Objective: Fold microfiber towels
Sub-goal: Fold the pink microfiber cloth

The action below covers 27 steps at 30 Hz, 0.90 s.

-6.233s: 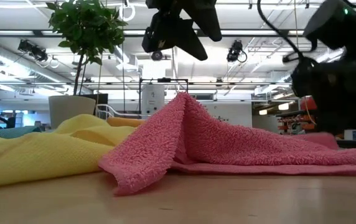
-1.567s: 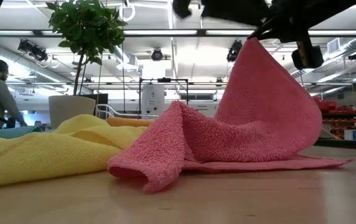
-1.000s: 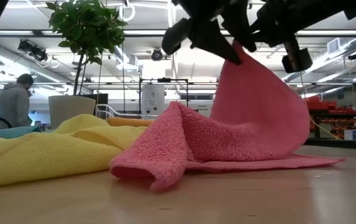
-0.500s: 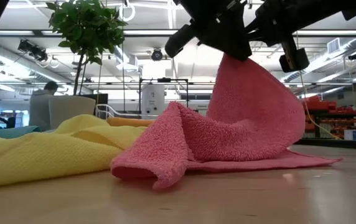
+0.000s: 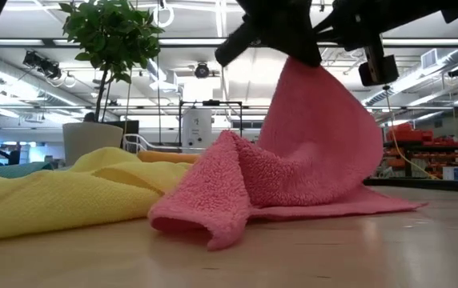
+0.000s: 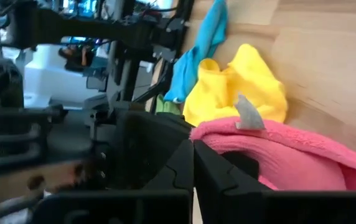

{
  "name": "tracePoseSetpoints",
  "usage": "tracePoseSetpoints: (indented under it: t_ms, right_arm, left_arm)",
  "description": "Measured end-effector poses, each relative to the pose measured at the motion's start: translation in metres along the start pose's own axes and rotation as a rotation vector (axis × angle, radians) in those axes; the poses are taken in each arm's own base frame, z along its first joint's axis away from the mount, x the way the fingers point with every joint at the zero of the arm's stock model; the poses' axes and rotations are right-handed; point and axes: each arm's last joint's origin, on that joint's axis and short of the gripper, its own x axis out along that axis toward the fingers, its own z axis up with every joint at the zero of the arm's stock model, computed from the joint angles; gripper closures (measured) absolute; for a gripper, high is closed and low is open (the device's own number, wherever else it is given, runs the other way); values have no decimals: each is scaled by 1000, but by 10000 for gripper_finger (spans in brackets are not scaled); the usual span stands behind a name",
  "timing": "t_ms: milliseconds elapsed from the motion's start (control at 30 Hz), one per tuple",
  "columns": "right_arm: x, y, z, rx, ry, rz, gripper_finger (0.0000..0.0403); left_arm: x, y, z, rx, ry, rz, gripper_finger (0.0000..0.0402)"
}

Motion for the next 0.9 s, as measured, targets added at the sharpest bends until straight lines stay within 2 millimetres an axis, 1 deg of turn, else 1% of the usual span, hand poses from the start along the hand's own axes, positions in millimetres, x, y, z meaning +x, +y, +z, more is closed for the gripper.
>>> tracePoseSetpoints:
  t_ms: [200,300,400,567,667,767,833,900]
  right_arm:
    - [-2,2,0,-40,7,13,359]
    - [-3,2,3,-99,-3,14,335]
    - [-7,0,4,-220,-4,-16,307]
    - [-14,-8,2,-481,37,-100,254]
    - [-17,-8,-7,-655,91,-102,225]
    - [-15,-12,-24,-887,176,-95,207]
    - [-11,-20,-36,-1007,260,-143,202]
    - [-3,-33,-43,-1041,329,-220,201]
  left_arm:
    - [-21,5,2,-102,-9,14,399]
    - [-31,7,2,-145,3,23,400]
    - [-47,9,3,-211,3,35,400]
    - [-77,8,0,-421,20,1,400]
    - [-94,8,-4,-581,26,-21,401]
    - [-105,7,-5,-691,23,-29,401]
    - [-110,7,-4,-745,14,-30,401]
    - [-113,7,-4,-792,12,-31,401]
